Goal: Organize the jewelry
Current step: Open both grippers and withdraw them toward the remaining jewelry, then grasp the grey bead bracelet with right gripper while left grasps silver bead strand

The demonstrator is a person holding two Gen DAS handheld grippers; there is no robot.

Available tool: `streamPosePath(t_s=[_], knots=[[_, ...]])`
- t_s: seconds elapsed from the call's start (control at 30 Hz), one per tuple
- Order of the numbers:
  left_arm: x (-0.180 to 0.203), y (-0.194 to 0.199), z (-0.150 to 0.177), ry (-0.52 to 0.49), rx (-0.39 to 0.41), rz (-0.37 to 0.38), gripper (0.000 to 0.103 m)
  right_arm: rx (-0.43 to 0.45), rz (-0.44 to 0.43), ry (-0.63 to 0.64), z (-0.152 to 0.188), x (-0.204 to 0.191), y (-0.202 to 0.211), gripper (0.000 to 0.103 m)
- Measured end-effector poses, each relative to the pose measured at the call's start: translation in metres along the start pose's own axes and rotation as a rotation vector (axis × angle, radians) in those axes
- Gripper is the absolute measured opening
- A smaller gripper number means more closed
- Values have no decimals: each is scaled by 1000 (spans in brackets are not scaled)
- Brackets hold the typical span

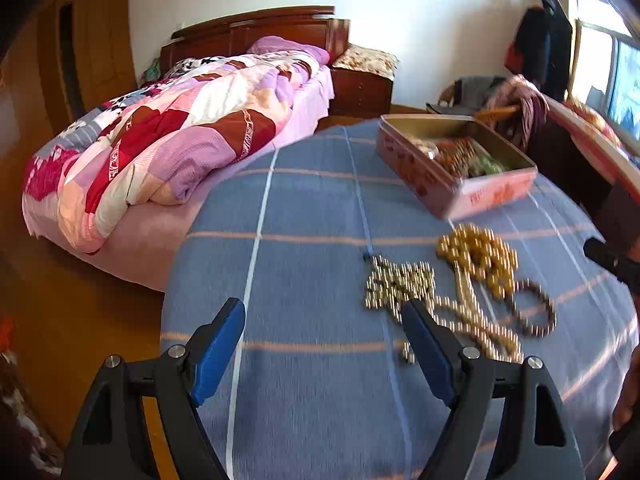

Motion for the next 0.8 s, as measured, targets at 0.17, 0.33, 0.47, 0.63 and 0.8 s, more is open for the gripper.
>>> streamPosePath(t_s=[0.17,0.33,0.47,0.63,0.8], knots=[[11,5,6,-6,-9,40,81,-9,-4,56,17,-9,10,79],[24,10,9,-32,-10,76,81,-64,9,86,31,-11,2,73],[29,8,13,-53,-19,83,81,-103,-9,95,36,-19,-8,73],[24,8,12,-42,-19,105,81,-179,-14,171,45,-38,-27,73],[13,6,6,-30,-14,95,81,-237,11,222,50,-52,-44,73]])
Point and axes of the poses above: each gripper's, at about its wrist camera, not at the fingertips, and y roughly against the way its jaws point, x to its right, z to its underside, the point moved 8 cm from there along -y, roughly the way its jaws point, and after that the axes turned 3 degrees about -y, right-handed, at the moved point
